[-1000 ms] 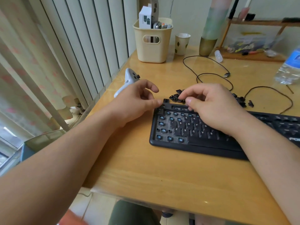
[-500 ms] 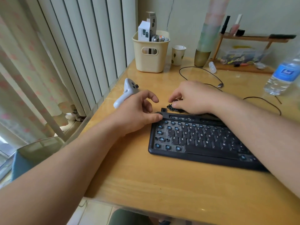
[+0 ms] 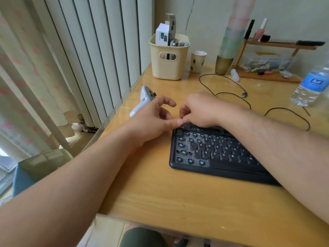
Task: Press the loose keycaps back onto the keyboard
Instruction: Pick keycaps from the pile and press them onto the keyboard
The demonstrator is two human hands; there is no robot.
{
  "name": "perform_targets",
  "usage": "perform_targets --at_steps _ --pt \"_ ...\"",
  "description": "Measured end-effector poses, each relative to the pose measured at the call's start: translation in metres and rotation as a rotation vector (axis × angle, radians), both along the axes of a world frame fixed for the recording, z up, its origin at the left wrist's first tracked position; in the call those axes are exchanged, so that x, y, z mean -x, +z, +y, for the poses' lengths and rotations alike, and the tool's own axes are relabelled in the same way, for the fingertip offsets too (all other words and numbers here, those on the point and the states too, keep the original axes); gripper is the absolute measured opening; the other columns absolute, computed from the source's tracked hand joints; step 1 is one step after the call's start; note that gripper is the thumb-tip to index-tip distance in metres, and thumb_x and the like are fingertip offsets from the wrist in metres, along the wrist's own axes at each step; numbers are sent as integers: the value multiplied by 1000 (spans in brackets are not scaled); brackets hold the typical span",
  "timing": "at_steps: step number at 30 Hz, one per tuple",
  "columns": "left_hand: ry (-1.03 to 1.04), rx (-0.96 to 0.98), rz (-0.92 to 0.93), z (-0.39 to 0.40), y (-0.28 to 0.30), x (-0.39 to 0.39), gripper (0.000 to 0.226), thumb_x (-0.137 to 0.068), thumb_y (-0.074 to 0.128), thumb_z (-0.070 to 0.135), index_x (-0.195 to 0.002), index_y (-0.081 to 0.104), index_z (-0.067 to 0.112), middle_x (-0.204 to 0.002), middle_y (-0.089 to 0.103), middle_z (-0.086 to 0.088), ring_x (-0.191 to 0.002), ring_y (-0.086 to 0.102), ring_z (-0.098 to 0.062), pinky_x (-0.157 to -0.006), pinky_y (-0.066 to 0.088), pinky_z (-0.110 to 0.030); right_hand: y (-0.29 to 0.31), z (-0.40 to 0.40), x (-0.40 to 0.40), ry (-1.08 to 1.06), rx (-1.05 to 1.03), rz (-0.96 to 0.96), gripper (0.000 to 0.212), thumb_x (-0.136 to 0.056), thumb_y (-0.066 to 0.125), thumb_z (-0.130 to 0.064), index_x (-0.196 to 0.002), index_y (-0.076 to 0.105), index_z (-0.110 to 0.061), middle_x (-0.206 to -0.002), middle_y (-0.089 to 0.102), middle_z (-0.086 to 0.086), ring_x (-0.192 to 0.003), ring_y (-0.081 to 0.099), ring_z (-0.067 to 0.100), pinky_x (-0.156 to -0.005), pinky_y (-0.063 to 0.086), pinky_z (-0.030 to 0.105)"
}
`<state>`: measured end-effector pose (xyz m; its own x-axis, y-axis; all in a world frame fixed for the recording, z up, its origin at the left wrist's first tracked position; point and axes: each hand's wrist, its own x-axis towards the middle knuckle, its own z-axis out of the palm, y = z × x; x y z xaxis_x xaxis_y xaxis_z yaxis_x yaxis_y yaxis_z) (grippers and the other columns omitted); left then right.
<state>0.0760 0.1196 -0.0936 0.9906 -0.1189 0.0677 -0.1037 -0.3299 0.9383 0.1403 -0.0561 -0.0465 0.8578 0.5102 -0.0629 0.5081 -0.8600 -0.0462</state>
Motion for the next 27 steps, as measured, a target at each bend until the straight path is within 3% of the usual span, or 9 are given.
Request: perform_targets --at_steps 3,8,11,16,22,27 --pt "13 6 13 -1 0 0 44 -83 86 33 -118 58 32 -83 63 5 -71 55 -9 -74 48 -29 -3 0 3 -16 -7 -7 9 -97 68 -35 -104 73 -34 -103 62 -7 -118 50 23 -104 46 51" --pt "-16 -251 -98 -3 -5 0 49 -76 90 39 -113 58 43 -83 63 10 -73 57 -2 -79 53 -28 -5 -2 5 -18 -19 -14 9 -98 68 -32 -105 72 -33 -96 57 -11 -129 45 24 -106 44 51" --pt "-62 -262 -100 -1 -4 -1 42 -79 89 38 -109 61 45 -81 64 10 -69 58 -3 -77 56 -34 -4 -3 6 -16 -39 -11 4 -96 70 -32 -96 68 -35 -86 52 -16 -120 49 23 -103 46 49" --pt "11 -228 -53 -5 -2 -4 28 -87 82 30 -105 64 42 -73 67 16 -66 60 2 -75 52 -28 -5 -5 5 -23 -114 -8 10 -90 77 -32 -100 74 -33 -103 69 -10 -105 61 19 -93 53 40" --pt "-62 -213 -70 -1 0 0 35 -83 86 33 -110 65 39 -75 62 11 -65 57 -4 -75 55 -33 -7 -15 9 -43 -388 7 14 -89 78 -27 -98 72 -36 -92 69 -15 -91 63 8 -73 44 24" --pt "-12 -213 -68 -3 0 0 33 -82 87 36 -106 65 36 -75 63 11 -64 57 -1 -71 51 -25 0 -32 29 -68 -575 63 11 -95 74 -32 -102 77 -40 -91 71 -17 -87 63 -2 -77 48 23"
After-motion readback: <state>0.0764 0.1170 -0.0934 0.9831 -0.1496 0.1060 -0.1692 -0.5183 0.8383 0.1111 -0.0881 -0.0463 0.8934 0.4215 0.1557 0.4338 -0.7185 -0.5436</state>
